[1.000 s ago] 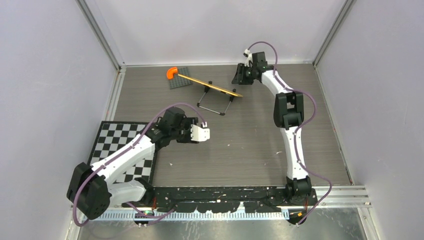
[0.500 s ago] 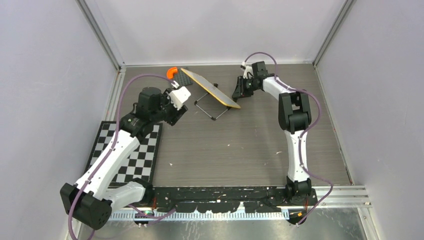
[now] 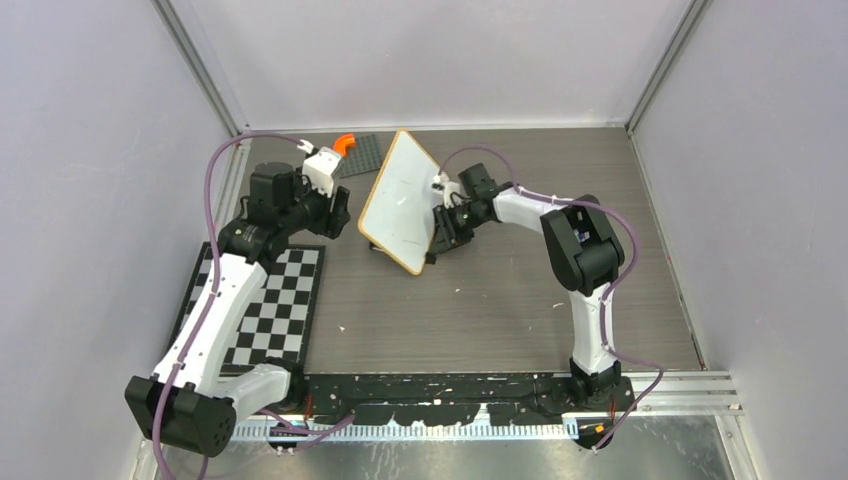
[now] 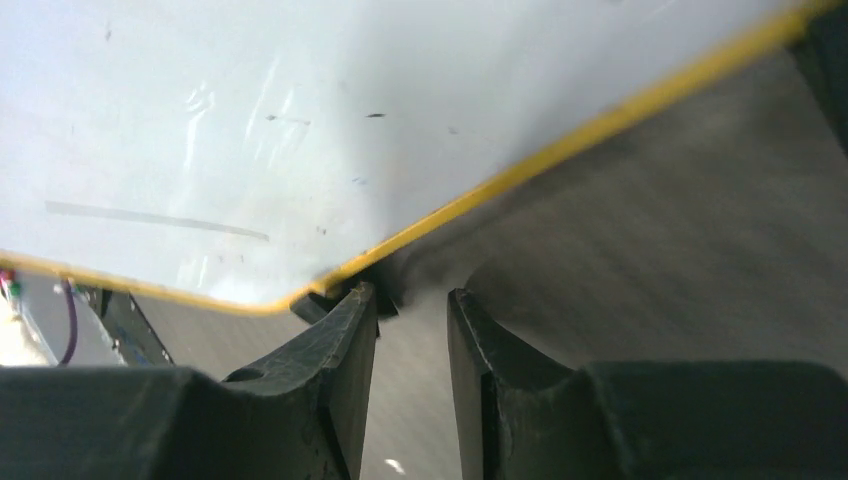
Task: Write a sentence on the whiteboard
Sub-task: Move the whiteboard to the center of the board.
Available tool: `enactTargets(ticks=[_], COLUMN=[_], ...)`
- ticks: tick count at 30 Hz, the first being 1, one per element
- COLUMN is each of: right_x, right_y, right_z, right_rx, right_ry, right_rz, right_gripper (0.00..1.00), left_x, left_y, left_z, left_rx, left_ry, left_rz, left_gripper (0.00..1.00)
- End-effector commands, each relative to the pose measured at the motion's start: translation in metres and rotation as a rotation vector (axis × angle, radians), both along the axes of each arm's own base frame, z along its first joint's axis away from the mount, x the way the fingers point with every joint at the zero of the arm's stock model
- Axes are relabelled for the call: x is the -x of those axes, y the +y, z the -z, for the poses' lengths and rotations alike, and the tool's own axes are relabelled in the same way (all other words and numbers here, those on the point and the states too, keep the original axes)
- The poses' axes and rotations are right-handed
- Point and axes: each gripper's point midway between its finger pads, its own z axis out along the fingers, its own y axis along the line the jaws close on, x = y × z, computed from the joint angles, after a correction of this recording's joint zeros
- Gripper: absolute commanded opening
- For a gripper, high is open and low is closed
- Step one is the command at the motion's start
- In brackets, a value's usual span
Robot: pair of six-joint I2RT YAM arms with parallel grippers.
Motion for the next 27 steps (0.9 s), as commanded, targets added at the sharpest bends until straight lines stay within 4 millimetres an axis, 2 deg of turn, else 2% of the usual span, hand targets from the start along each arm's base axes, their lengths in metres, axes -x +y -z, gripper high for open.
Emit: enactTargets(ticks=[1, 6, 8, 11, 17, 22, 27], right_x=[0.014, -0.017, -0.033, -0.053, -0.075, -0.079, -0.086], right_y=[0.017, -0.013, -0.029, -0.039, -0.032, -0.020, -0.019], right_z=[-0.039, -0.068, -0.074, -0.080, -0.069, -0.057, -0.038], right_rx=[-0.064, 0.010, 0.073, 0.151, 0.189, 0.155, 0.188], right_ry=[-0.112, -0.383, -0.492, -0.592, -0.613, -0.603, -0.581], right_rz=[-0.060, -0.024, -0.002, -0.014, -0.083, -0.145, -0.157], right_gripper=[0.38, 0.42, 0.43, 0.46, 0.52, 0.52, 0.52], left_x=[-0.005, -0.005, -0.005, -0.006, -0.011, -0.016, -0.019], left_y=[0.003, 0.006, 0.007, 0.008, 0.014, 0.017, 0.020], left_z=[-0.014, -0.017, -0.019, -0.022, -0.028, -0.036, -0.041], left_rx=[0.106, 0.144, 0.155, 0.173, 0.216, 0.270, 0.295], left_ry=[0.024, 0.037, 0.034, 0.035, 0.029, 0.033, 0.032], left_rz=[-0.042, -0.052, -0.058, -0.073, -0.116, -0.149, -0.165], left_gripper=[0.60, 0.61, 0.62, 0.63, 0.65, 0.66, 0.67])
